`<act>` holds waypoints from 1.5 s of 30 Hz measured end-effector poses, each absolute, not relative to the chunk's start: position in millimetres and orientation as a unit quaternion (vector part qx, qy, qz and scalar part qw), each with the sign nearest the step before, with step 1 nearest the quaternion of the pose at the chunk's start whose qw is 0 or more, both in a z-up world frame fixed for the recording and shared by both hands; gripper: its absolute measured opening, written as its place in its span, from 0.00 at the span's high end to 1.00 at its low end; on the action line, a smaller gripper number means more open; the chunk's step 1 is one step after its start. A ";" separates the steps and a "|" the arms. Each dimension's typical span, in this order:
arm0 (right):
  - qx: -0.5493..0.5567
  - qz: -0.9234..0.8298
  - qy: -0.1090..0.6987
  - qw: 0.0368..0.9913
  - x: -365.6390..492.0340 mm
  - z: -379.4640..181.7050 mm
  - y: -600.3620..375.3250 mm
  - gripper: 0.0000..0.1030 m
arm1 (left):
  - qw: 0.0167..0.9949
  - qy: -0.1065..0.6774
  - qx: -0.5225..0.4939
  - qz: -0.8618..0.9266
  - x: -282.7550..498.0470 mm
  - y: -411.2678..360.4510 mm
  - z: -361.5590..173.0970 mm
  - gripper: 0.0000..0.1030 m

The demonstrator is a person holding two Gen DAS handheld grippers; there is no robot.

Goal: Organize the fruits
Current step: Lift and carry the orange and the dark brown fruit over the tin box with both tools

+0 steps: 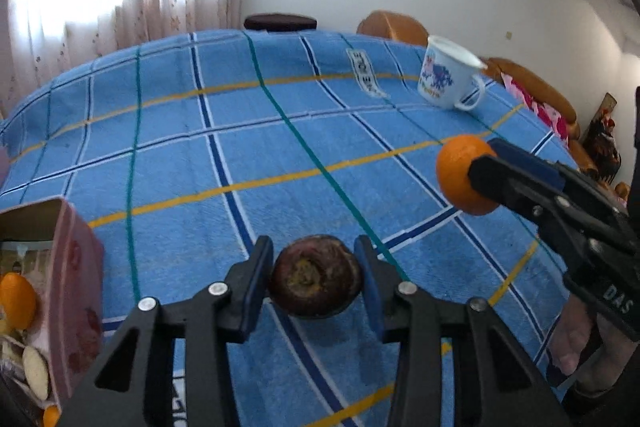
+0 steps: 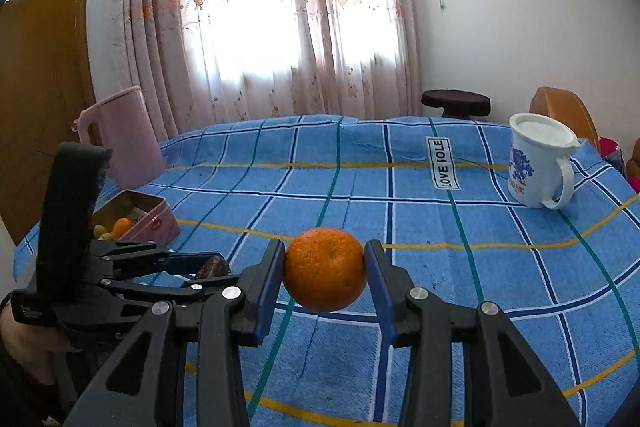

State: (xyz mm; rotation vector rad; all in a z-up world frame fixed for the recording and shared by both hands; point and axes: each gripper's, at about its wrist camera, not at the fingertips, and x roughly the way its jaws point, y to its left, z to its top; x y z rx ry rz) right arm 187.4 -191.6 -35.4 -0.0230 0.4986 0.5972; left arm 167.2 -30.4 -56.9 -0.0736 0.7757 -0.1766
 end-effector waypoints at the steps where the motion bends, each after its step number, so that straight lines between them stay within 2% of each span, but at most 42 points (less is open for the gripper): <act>1: -0.012 0.293 0.241 0.925 186.0 -34.9 -190.7 0.58 | 0.924 0.371 -0.036 -0.082 164.6 -29.3 -55.1 0.58; 20: -0.021 0.320 0.212 0.923 162.5 -31.7 -166.6 0.58 | 0.960 0.278 -0.021 -0.035 120.6 -17.3 -33.8 0.58; 45: -0.042 0.355 0.185 0.915 142.7 -20.6 -126.9 0.58 | 0.973 0.227 -0.034 0.003 76.7 15.6 -17.0 0.58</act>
